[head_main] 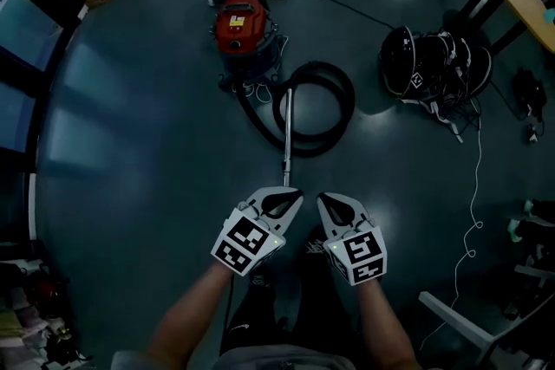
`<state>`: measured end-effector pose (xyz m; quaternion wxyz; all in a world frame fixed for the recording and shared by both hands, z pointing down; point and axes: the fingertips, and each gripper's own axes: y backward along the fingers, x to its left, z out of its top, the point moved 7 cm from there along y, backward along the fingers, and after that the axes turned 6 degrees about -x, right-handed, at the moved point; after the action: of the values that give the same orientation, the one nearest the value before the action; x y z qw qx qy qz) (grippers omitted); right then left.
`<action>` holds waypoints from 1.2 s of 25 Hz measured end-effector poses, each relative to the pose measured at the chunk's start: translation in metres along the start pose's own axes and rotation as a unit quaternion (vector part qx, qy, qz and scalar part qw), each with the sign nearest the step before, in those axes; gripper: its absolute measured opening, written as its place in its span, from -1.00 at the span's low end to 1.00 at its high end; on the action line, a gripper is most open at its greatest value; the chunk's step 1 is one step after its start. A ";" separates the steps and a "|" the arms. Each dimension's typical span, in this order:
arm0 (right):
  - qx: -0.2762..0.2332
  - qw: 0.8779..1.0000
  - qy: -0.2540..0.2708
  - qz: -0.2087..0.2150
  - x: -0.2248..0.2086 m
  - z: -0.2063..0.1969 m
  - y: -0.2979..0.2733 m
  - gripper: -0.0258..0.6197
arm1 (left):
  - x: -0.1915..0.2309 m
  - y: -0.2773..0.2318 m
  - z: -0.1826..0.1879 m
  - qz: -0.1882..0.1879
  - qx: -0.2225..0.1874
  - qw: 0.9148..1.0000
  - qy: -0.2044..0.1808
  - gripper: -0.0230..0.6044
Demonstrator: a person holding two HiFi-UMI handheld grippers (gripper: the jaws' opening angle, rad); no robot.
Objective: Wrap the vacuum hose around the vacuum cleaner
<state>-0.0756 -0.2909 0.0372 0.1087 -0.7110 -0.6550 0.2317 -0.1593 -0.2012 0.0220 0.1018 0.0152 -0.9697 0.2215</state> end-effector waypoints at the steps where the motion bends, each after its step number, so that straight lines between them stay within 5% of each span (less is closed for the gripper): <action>1: -0.007 1.000 0.001 -0.003 0.010 0.010 0.009 -0.91 | -0.009 0.011 0.009 -0.008 -0.006 1.000 -0.001 -0.91; 7: -0.055 0.998 -0.005 -0.011 0.086 0.068 0.053 -0.91 | -0.052 0.089 0.053 -0.042 -0.055 0.997 -0.021 -0.91; 16: -0.114 0.993 -0.015 -0.028 0.177 0.120 0.118 -0.91 | -0.091 0.199 0.084 -0.031 -0.118 0.992 -0.010 -0.91; 30: -0.208 0.978 0.007 -0.018 0.224 0.184 0.167 -0.91 | -0.108 0.276 0.135 -0.001 -0.161 0.985 -0.061 -0.91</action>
<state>-0.0075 -0.1181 -0.2416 -0.0332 -0.7079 -0.7006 0.0834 -0.1002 -0.0127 -0.2369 0.0436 0.0134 -0.9971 0.0607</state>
